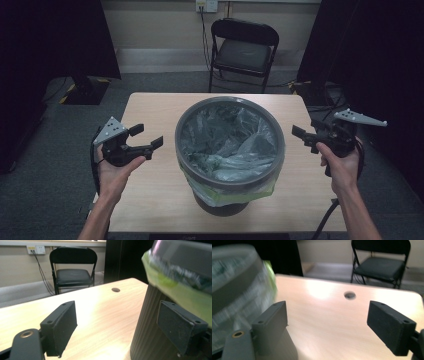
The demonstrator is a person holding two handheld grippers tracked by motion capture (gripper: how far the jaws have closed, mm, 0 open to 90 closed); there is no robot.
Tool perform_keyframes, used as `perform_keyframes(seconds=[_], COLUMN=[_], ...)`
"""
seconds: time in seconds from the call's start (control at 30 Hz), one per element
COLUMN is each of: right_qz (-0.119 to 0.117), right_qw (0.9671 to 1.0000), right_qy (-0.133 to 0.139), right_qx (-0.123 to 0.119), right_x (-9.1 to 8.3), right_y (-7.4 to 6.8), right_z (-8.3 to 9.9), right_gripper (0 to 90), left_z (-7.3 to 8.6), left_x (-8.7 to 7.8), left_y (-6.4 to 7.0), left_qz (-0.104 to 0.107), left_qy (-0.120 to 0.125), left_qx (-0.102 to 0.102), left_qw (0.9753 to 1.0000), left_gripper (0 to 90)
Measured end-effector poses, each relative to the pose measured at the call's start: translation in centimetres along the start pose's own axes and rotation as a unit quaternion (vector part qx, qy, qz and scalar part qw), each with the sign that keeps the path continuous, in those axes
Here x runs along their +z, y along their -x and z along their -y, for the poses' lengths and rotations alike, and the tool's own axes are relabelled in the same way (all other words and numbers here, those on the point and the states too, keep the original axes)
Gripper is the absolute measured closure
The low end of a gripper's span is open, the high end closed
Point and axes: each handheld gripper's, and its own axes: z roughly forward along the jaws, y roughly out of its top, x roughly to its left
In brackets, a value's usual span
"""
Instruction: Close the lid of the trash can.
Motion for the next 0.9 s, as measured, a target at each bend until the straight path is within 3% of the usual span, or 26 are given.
perform_keyframes(seconds=[0.1,0.3,0.5,0.6,0.9], right_qz=[-0.011,-0.015,0.004,0.008,0.018], right_qw=[0.9999,0.9999,0.9995,0.9993,0.9977], right_qy=[0.001,-0.007,-0.030,-0.036,-0.065], right_qx=[-0.001,0.005,0.001,-0.002,0.002], right_x=[0.0,-0.2,0.2,0.5,1.8], right_y=[0.0,-0.3,-0.6,-0.7,-0.9], right_z=[1.3,3.6,6.1,7.3,10.7], right_gripper=[15.9,15.9,15.9,16.2,16.7], left_z=[0.9,2.9,4.9,6.0,9.1], left_x=[0.2,0.3,0.8,1.0,1.3], left_y=[0.1,0.3,0.5,0.8,0.6], left_qz=[-0.003,0.011,0.012,0.009,-0.001], left_qy=[-0.023,-0.038,-0.055,-0.075,-0.101], left_qx=[0.001,-0.001,0.000,0.003,0.002], left_qw=[0.9997,0.9992,0.9984,0.9971,0.9949], left_gripper=[15.8,15.7,15.5,15.5,15.6])
